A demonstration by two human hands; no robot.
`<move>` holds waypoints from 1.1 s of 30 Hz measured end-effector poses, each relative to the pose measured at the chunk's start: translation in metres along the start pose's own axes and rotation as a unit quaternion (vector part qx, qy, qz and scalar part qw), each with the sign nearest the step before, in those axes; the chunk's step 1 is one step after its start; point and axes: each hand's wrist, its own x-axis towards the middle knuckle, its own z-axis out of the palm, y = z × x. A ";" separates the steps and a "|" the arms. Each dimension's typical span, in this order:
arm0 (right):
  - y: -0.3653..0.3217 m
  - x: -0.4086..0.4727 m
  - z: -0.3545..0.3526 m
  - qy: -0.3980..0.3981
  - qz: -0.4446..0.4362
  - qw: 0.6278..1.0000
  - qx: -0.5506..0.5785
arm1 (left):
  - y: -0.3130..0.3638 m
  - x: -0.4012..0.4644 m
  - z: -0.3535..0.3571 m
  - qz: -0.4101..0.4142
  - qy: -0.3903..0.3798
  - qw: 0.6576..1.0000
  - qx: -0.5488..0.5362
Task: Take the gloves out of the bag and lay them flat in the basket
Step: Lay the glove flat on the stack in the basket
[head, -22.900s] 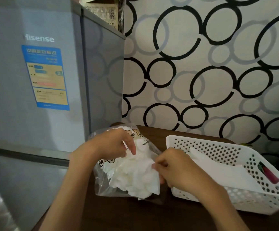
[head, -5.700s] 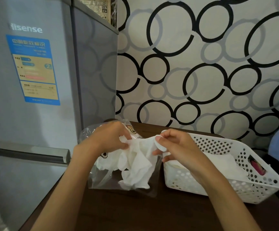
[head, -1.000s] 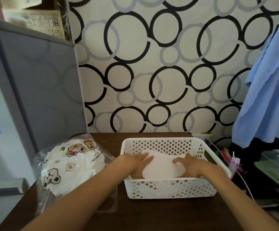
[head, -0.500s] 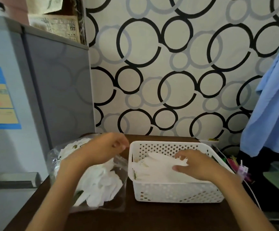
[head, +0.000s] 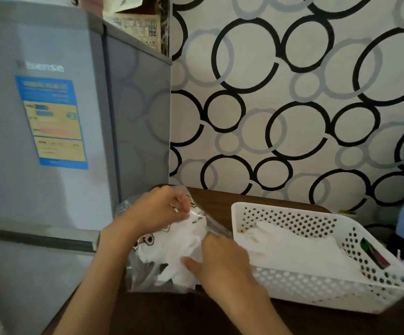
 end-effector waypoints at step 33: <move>0.031 -0.011 -0.066 0.257 -0.239 0.868 0.352 | 0.035 0.006 0.009 -0.099 0.162 0.945 -0.268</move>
